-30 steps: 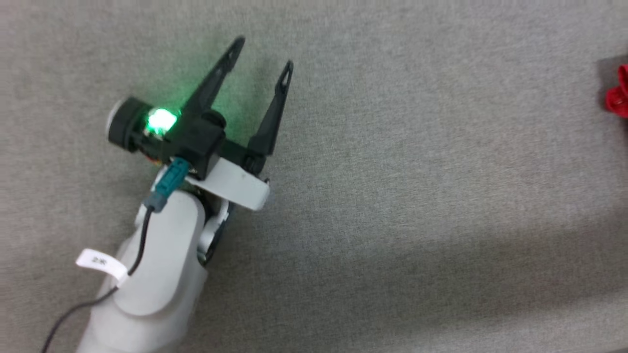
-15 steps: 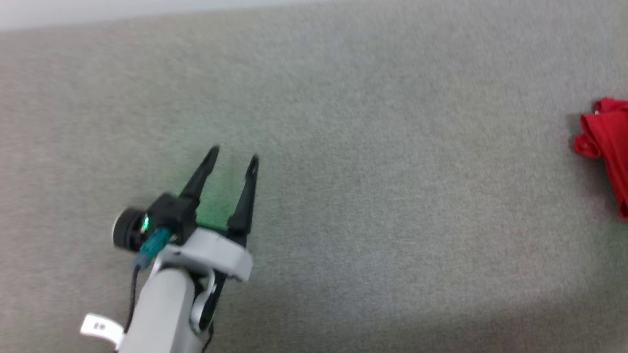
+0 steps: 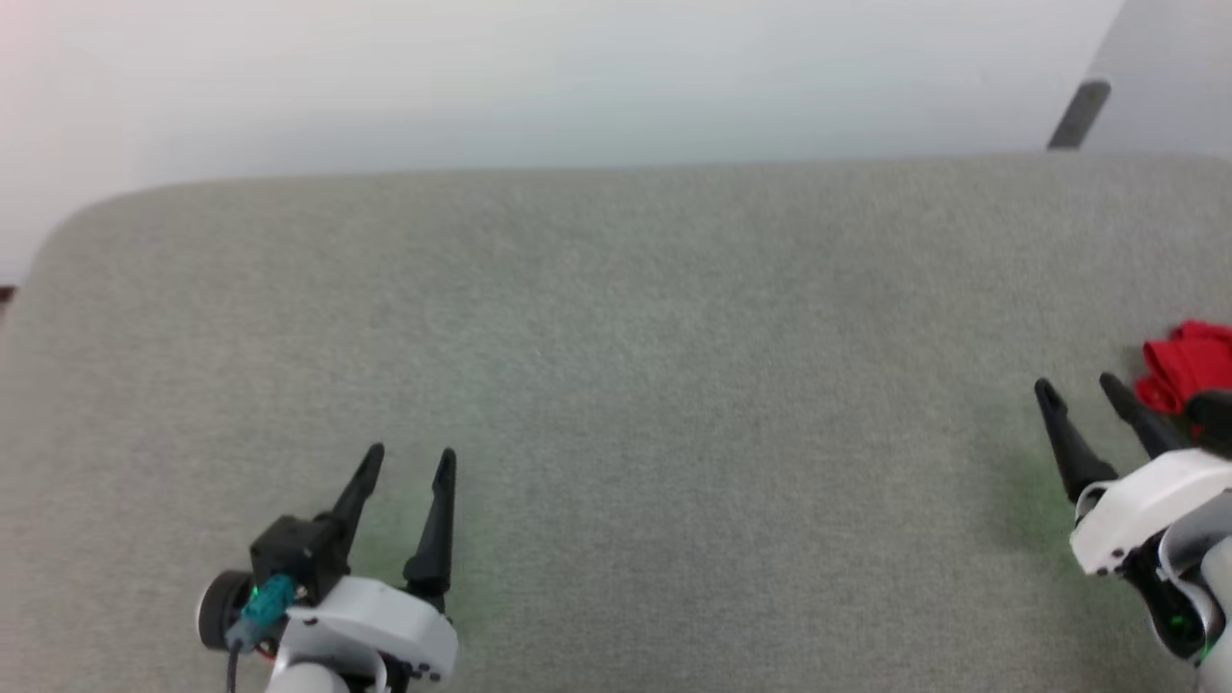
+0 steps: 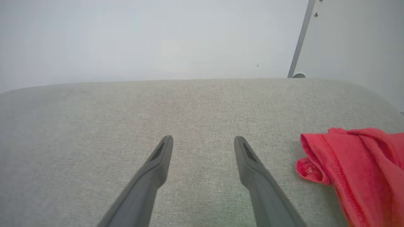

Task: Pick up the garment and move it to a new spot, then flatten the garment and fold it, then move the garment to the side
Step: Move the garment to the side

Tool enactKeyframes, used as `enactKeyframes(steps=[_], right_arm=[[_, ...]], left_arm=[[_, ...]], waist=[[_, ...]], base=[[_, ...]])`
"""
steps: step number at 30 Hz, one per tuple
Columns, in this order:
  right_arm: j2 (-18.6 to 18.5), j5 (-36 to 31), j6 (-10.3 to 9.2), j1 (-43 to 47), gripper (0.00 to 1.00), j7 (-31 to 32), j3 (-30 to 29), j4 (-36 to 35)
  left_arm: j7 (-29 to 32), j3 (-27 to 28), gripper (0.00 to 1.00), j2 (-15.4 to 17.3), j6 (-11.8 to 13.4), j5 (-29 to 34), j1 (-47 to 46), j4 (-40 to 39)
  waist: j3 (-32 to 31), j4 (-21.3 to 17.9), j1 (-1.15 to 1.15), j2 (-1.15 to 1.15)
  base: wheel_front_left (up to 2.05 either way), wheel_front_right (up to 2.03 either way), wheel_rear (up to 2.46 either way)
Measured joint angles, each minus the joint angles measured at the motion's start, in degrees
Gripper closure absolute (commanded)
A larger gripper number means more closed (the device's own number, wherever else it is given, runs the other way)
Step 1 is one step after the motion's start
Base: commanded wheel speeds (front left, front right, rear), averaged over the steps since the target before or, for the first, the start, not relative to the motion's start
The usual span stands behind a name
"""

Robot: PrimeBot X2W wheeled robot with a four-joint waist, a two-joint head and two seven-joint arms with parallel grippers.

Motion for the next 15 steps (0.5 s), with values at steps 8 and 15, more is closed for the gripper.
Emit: enactKeyframes(steps=[8, 15], right_arm=[[0.3, -5.8, 0.00, 6.2, 0.00, -0.7, -5.7, -6.4], [3.2, -10.6, 0.00, 13.3, 0.00, -0.7, -13.1, -14.3]], left_arm=[[0.0, 1.1, 0.00, -0.3, -0.3, 0.0, 3.6, -0.7], [0.0, 3.1, 0.00, -0.3, -0.4, 0.4, 8.5, -3.5]], waist=[[-5.9, 2.1, 0.00, 0.00], [-9.3, 2.3, 0.00, 0.00]], base=[[0.00, 0.00, 0.00], [0.00, 0.00, 0.00]])
